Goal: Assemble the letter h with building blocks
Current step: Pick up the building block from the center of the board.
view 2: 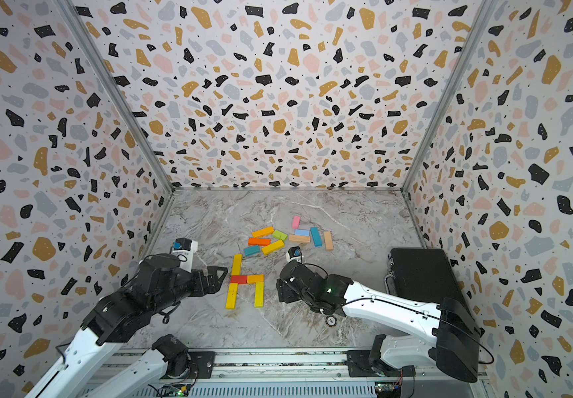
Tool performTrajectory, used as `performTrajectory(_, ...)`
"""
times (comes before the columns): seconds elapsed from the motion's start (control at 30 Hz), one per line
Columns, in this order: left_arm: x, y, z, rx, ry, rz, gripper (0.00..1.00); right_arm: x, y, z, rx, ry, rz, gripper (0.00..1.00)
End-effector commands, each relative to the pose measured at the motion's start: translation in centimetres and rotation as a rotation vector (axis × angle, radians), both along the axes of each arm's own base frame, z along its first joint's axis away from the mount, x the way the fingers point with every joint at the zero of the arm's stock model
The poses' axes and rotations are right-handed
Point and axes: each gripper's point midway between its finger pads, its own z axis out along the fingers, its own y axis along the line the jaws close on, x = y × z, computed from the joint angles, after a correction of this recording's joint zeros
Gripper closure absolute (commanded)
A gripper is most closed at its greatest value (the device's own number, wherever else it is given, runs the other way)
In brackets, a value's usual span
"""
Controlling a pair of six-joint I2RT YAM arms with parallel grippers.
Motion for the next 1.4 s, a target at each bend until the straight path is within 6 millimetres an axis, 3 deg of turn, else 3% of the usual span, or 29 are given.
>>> performTrajectory(0.0, 2.6, -2.4, 1.3, -0.089, -0.032, -0.002, 0.08, 0.9, -0.8, -1.0, -0.010, 0.050, 0.029, 0.29)
performTrajectory(0.2, 3.6, -2.9, 1.7, -0.105, -0.034, 0.013, 0.04, 2.7, 1.3, -4.5, -0.110, 0.113, 0.066, 0.27)
performTrajectory(0.53, 1.5, 0.6, 5.3, -0.039, -0.146, 0.055, 0.01, 5.6, 4.4, -7.1, -0.188, 0.086, 0.103, 0.27)
performTrajectory(0.97, 0.6, 1.3, 4.9, 0.008, -0.154, 0.036, 0.01, 7.3, 6.1, -10.1, -0.269, 0.115, 0.098, 0.28)
performTrajectory(1.37, 0.7, 1.6, 4.5, 0.036, -0.157, 0.036, 0.01, 7.1, 7.0, -10.8, -0.288, 0.117, 0.126, 0.28)
